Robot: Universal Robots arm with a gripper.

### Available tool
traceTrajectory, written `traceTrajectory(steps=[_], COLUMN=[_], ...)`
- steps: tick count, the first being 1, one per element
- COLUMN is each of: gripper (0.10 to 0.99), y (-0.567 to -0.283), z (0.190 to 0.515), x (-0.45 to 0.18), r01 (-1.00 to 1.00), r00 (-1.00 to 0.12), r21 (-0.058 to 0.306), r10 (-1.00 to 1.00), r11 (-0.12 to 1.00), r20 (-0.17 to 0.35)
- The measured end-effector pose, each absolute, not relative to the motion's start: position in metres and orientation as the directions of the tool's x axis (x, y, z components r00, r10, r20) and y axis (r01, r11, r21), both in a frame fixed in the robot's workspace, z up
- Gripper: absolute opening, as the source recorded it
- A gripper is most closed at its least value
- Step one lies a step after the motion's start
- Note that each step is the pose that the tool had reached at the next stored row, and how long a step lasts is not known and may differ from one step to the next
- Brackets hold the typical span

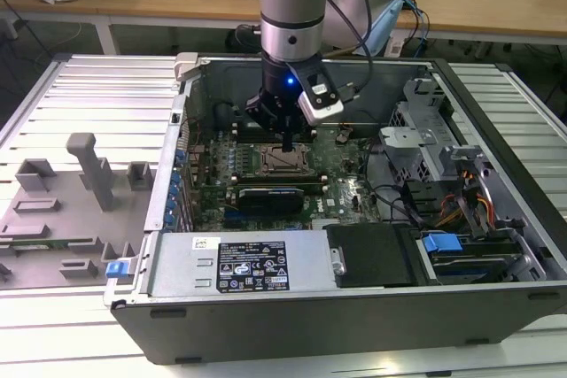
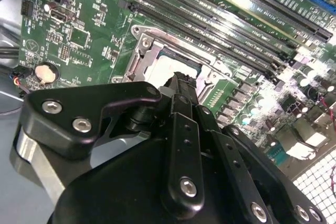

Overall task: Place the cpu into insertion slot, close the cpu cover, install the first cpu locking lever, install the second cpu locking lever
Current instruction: 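Install the second cpu locking lever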

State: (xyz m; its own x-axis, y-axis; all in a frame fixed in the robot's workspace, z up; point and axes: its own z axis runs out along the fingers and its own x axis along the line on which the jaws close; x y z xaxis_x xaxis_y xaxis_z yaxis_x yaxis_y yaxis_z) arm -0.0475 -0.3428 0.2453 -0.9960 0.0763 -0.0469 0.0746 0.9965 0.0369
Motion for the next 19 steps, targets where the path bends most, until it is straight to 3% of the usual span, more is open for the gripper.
traceTrajectory(steps=[12, 19], gripper=[0.106, 0.106], y=[-0.366, -0.368], z=[0.245, 0.238], x=[-0.050, -0.062], r01=[0.075, 0.075], r00=[-0.996, -0.996], r21=[0.040, 0.078], r10=[0.076, 0.078], r11=[0.996, 0.994], r20=[-0.047, -0.044])
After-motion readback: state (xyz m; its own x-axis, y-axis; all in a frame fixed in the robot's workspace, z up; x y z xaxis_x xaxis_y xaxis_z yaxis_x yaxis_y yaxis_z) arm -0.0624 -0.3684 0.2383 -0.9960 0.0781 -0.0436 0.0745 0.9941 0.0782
